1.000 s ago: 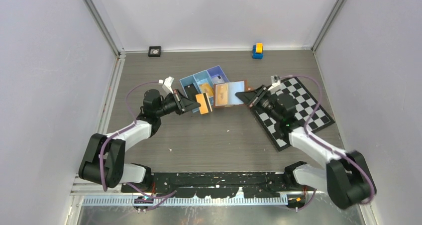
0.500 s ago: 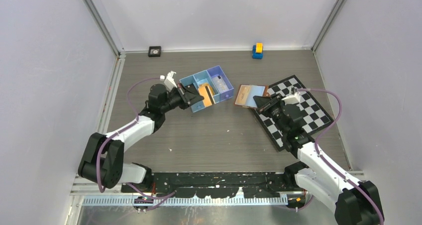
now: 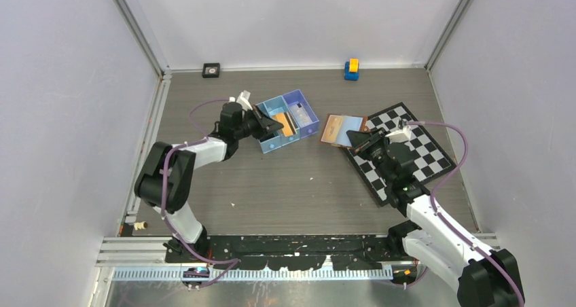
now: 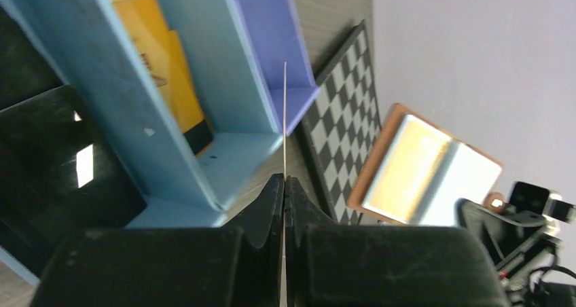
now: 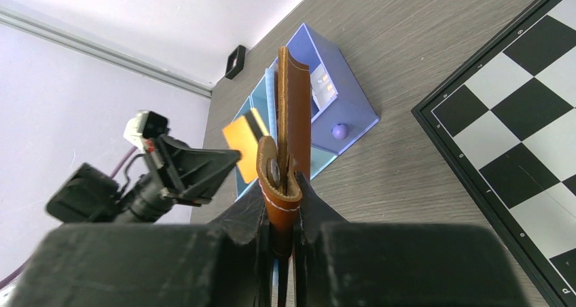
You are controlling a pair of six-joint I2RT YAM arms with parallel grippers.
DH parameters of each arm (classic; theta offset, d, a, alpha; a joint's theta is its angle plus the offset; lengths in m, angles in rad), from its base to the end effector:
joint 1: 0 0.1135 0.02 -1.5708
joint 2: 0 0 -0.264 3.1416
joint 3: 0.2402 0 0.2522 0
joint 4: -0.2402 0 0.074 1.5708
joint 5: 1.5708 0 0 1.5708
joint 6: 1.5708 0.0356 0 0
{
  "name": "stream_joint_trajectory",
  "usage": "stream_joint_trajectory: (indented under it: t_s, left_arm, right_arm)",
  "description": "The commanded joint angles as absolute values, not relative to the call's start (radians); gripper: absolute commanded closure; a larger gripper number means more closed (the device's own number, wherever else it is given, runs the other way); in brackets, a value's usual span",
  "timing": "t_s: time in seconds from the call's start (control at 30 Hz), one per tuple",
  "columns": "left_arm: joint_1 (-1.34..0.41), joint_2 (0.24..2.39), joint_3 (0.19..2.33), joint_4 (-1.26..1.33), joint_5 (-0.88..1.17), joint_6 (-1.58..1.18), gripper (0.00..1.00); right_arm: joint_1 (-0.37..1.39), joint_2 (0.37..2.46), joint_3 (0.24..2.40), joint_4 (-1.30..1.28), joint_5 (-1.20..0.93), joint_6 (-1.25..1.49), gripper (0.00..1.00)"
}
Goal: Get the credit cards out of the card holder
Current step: Place the credit card in the storage box.
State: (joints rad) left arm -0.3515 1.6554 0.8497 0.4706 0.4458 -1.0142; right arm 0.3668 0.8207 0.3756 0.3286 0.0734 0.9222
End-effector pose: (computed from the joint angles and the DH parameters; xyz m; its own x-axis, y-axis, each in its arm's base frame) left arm 0.3284 -0.1368 0.2065 -0.7515 -0.5404 -0.3785 0.1039 0.4696 -0.8767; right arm 0.1836 0.0678 0.2426 -0.2964 0.7376 -0.6068 -0.0885 0.6114 0.7864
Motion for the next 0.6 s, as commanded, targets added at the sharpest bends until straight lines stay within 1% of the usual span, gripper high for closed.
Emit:
stream_joint_trajectory:
  t_s: [0.0, 0.2, 0.43, 0.57]
  left_arm:
    - [-0.354, 1.716, 0.913, 0.557, 0.482, -1.024, 1.00]
    - [-0.349, 1.731, 0.913, 0.538, 0.392, -0.975, 1.00]
    - [-0.336, 1.757, 0.930, 0.517, 0.389, -0.969, 1.00]
    - [-0.318, 1.800, 0.933, 0.555, 0.407, -1.011, 1.00]
  right_arm:
    - [0.366, 0.811, 0.382, 0.397, 0.090, 0.925, 0.99]
    - [0.366, 0.822, 0.381, 0.403, 0.095, 0.922, 1.00]
    - [0.366, 0.845, 0.382, 0.410, 0.099, 0.923, 0.99]
    - [0.366, 0.859, 0.382, 0.419, 0.097, 0.924, 1.00]
